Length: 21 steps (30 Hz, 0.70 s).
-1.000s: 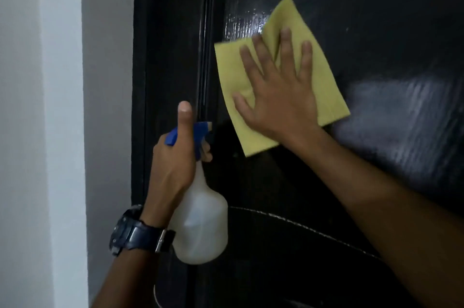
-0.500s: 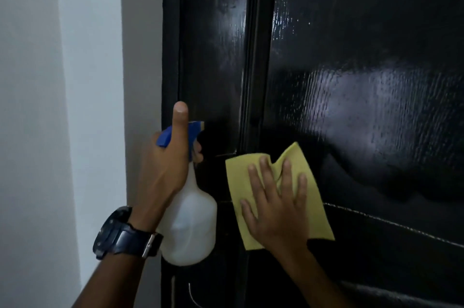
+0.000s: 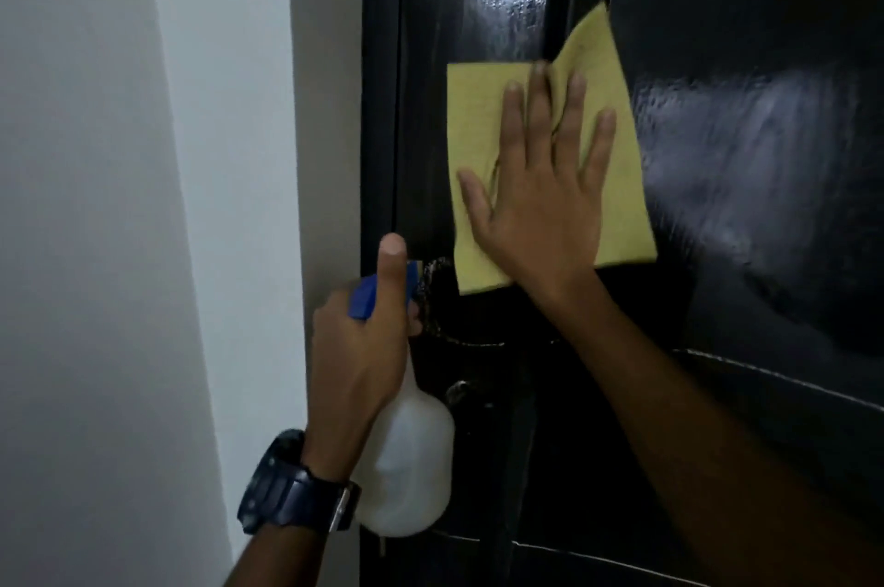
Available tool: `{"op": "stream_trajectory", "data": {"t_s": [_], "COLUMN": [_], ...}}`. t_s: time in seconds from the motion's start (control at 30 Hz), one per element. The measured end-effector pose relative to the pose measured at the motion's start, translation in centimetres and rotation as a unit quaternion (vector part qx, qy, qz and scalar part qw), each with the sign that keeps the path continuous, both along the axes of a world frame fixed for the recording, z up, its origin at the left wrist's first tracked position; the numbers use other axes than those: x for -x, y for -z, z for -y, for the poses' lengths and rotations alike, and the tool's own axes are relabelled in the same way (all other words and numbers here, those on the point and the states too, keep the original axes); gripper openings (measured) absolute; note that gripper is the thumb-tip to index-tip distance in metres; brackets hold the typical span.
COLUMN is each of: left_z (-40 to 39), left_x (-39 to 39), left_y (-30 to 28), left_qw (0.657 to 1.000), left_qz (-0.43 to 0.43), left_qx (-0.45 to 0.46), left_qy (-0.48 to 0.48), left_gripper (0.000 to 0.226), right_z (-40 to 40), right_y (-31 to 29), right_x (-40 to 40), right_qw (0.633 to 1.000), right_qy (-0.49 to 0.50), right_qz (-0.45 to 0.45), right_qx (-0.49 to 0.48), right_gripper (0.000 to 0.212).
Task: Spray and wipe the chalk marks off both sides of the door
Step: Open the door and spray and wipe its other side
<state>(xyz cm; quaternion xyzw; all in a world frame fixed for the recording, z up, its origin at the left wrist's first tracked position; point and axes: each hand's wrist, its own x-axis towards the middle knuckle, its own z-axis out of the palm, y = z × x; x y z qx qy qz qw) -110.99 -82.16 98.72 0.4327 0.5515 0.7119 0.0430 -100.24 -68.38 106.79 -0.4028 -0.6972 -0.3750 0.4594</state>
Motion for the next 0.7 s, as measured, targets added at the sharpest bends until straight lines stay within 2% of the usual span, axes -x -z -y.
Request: {"op": "stream_trajectory", "data": {"t_s": [0.17, 0.23, 0.33, 0.43, 0.5, 0.6, 0.7], "left_z": [-0.3, -0.1, 0.1, -0.4, -0.9, -1.3, -1.2], "left_x": [0.8, 1.3, 1.6, 1.7, 1.6, 1.7, 1.7], "left_y": [2.3, 2.4, 2.3, 2.4, 2.6, 2.8, 2.7], "left_qw": [0.999, 0.999, 1.000, 0.999, 0.999, 0.998, 0.999], "left_qz": [0.032, 0.034, 0.020, 0.017, 0.029, 0.043, 0.030], "left_qx": [-0.008, -0.007, -0.006, 0.015, 0.021, 0.016, 0.007], "left_qy": [-0.008, -0.015, 0.003, 0.023, 0.033, 0.032, 0.015], "left_gripper": [0.093, 0.091, 0.093, 0.102, 0.107, 0.116, 0.114], "right_z": [0.1, 0.0, -0.4, -0.6, -0.1, 0.1, -0.1], "right_y": [12.9, 14.2, 7.3, -4.5, -8.5, -6.8, -0.1], "right_x": [1.2, 0.9, 1.6, 3.4, 4.4, 5.3, 5.7], "right_qw": [0.990, 0.988, 0.982, 0.991, 0.996, 0.998, 0.995], "right_qy": [-0.042, -0.043, -0.059, -0.031, -0.016, -0.010, -0.014], "right_qz": [0.131, 0.150, 0.171, 0.102, 0.064, 0.037, 0.091], "right_qx": [0.005, -0.002, -0.059, -0.079, -0.067, -0.059, -0.042], "right_gripper": [0.078, 0.077, 0.079, 0.080, 0.081, 0.078, 0.077]}}
